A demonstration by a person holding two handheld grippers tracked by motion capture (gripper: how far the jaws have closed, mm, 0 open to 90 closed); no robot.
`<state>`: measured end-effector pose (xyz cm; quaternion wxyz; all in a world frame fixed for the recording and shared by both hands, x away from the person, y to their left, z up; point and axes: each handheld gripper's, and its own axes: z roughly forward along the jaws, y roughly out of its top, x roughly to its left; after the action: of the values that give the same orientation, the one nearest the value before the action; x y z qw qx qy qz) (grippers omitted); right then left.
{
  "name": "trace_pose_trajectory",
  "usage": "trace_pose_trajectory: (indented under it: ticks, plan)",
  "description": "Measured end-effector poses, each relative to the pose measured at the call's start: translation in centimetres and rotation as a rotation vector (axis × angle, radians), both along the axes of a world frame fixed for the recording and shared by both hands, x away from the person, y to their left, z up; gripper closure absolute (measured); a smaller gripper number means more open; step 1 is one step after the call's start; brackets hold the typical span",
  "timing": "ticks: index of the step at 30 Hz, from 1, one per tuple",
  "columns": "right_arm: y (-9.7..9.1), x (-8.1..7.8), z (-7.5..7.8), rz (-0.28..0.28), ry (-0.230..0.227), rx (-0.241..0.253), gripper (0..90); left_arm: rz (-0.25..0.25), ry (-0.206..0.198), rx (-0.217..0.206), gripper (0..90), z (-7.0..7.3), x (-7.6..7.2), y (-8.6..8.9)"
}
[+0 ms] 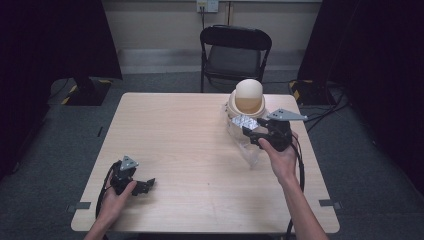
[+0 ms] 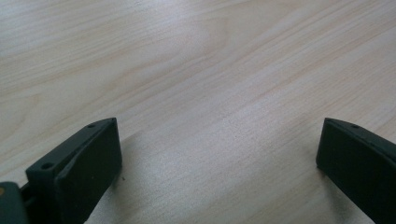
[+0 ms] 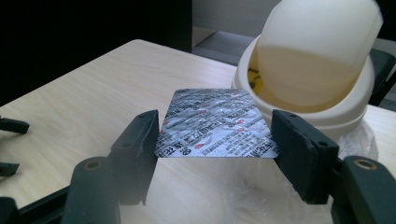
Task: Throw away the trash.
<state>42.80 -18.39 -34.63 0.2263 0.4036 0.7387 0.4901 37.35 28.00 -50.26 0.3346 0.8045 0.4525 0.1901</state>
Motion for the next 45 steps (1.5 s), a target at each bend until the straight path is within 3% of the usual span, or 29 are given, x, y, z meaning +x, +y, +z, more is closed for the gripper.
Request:
trace_pose_trajectory:
  ticks: [8,21,25,39,45]
  plan:
    - [-0.2,1.7,1.3,-0.023,-0.004,-0.016,34.3,0.0,0.0,0.0,0.0,0.0,0.0,0.0]
    - [-0.9,5.5,0.6,-0.079,0.045,-0.027,34.3,-0.001,0.0,0.0,0.0,0.0,0.0,0.0]
    - [-0.9,7.0,0.0,-0.091,0.068,-0.055,34.3,0.0,0.0,0.001,0.0,0.0,0.0,0.0]
    - [-0.7,9.1,-1.8,-0.126,0.113,-0.049,34.3,-0.001,0.001,0.0,0.0,0.0,0.0,0.0]
    - [-0.3,9.7,-1.2,-0.126,0.111,-0.056,34.3,-0.001,0.0,0.0,0.0,0.0,0.0,0.0]
